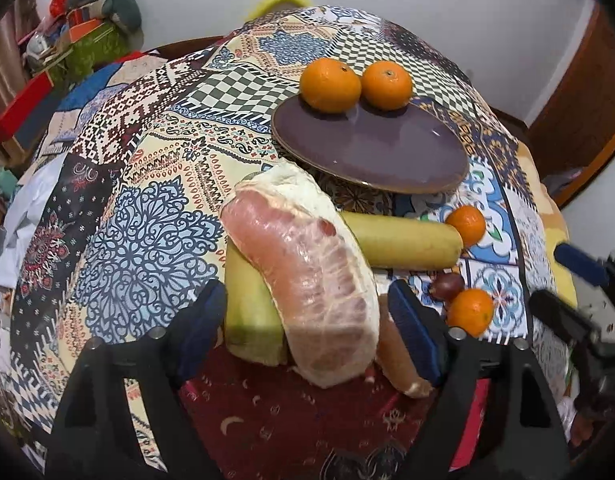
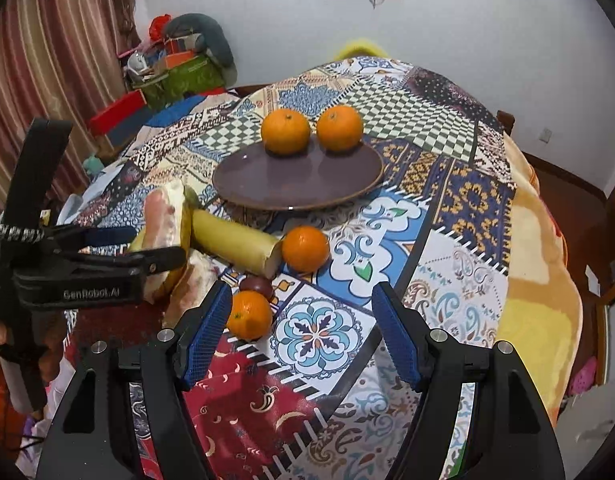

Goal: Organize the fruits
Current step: 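Withdraw both open tools from the plate, then grasp the wrapped pomelo segment with the left tool while the right tool grasps a mandarin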

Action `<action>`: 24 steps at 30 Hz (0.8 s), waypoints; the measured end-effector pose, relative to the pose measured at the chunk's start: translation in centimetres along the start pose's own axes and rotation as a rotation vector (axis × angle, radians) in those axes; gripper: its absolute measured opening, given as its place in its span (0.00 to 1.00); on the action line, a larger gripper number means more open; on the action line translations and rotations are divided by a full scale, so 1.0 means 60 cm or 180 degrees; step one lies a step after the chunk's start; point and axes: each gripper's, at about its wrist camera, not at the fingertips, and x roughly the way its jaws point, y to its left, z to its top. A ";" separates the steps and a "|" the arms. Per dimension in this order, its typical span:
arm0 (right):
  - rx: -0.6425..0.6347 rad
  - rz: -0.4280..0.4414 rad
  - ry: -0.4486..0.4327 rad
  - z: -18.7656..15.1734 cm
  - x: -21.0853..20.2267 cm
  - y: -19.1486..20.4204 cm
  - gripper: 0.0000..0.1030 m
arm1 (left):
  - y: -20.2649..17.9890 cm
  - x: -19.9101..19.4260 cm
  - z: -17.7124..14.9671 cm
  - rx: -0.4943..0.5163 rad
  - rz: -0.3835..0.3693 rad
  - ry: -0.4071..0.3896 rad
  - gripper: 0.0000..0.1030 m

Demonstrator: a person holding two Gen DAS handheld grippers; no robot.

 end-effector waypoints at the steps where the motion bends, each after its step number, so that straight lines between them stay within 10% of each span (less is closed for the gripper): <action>1: 0.0004 0.0003 0.0007 -0.001 0.002 0.002 0.67 | 0.001 0.002 0.002 -0.0029 0.0009 -0.0010 0.82; 14: 0.0097 0.0163 0.0164 -0.014 0.025 0.002 0.67 | -0.005 0.013 0.002 0.0216 0.0269 -0.0268 0.64; 24: 0.0044 0.0268 0.0237 -0.018 0.037 0.021 0.67 | 0.017 -0.021 -0.014 0.0219 -0.0060 -0.0323 0.51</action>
